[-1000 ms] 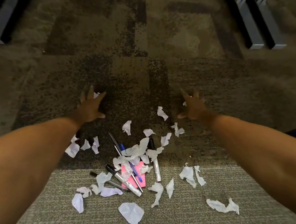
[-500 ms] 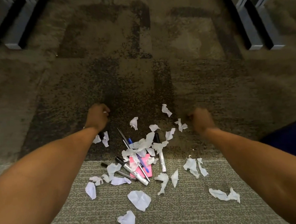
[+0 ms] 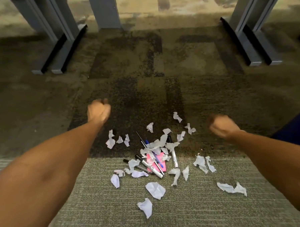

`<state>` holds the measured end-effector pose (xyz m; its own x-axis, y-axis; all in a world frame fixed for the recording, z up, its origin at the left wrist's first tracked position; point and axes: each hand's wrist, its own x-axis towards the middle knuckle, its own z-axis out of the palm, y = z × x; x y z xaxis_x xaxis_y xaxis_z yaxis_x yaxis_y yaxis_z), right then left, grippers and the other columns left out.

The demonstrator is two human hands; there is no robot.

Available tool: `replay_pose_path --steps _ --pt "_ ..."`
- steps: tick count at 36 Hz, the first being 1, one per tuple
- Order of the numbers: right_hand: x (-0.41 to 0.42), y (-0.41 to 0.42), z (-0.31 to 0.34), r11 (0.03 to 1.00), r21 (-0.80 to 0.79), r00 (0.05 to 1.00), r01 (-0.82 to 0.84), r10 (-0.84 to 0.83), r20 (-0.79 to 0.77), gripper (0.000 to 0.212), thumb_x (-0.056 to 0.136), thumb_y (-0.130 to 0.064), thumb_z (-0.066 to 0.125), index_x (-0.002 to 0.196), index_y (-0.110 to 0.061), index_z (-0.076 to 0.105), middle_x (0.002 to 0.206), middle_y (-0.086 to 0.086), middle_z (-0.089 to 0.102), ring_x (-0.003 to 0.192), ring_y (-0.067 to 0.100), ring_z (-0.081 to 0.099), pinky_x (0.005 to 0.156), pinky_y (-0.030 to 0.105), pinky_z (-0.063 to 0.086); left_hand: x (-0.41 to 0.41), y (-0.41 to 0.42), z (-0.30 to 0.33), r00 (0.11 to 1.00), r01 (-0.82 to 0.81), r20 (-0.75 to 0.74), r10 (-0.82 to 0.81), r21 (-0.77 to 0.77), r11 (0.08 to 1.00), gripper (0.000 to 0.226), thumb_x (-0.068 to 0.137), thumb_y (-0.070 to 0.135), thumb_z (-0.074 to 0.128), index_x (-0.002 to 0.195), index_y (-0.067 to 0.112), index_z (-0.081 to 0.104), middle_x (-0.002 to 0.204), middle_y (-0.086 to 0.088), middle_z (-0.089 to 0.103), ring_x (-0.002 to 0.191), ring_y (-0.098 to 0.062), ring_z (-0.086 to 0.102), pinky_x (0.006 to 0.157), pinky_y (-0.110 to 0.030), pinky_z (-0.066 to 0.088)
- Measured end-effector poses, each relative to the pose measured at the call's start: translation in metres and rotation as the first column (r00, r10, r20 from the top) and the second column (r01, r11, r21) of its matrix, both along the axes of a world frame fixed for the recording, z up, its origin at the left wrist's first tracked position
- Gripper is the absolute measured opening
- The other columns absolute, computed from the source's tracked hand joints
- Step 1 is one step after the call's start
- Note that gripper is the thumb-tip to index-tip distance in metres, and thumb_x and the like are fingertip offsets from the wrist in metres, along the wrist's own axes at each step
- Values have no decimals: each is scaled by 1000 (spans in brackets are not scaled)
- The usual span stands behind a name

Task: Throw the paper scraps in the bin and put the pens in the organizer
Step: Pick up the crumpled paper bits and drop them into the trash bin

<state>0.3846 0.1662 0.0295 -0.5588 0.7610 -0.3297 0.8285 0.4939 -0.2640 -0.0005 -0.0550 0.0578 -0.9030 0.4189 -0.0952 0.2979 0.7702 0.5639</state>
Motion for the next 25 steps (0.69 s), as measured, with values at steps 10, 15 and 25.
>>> replay_pose_path --steps 10,15,25 --pt "17 -22 -18 981 -62 976 -182 188 110 59 92 -34 60 143 -13 42 139 19 52 122 31 55 101 41 49 18 -31 -41 986 143 111 -122 -209 967 22 91 10 54 108 1 67 115 -28 65 105 -42 61 85 -40 50" --pt "25 -36 -43 922 -190 893 -336 376 248 80 86 -52 68 148 -17 32 148 21 38 132 36 46 107 42 43 28 -53 -62 972 226 149 -181 -393 891 29 89 26 69 101 0 69 108 -28 65 99 -43 63 76 -40 52" --pt "10 -50 -73 809 -269 772 -522 582 253 83 71 -60 78 135 -32 32 127 9 49 108 25 57 88 41 53 35 -60 -90 980 183 155 -124 -468 865 55 80 41 77 115 1 62 114 -27 63 103 -44 62 76 -39 50"
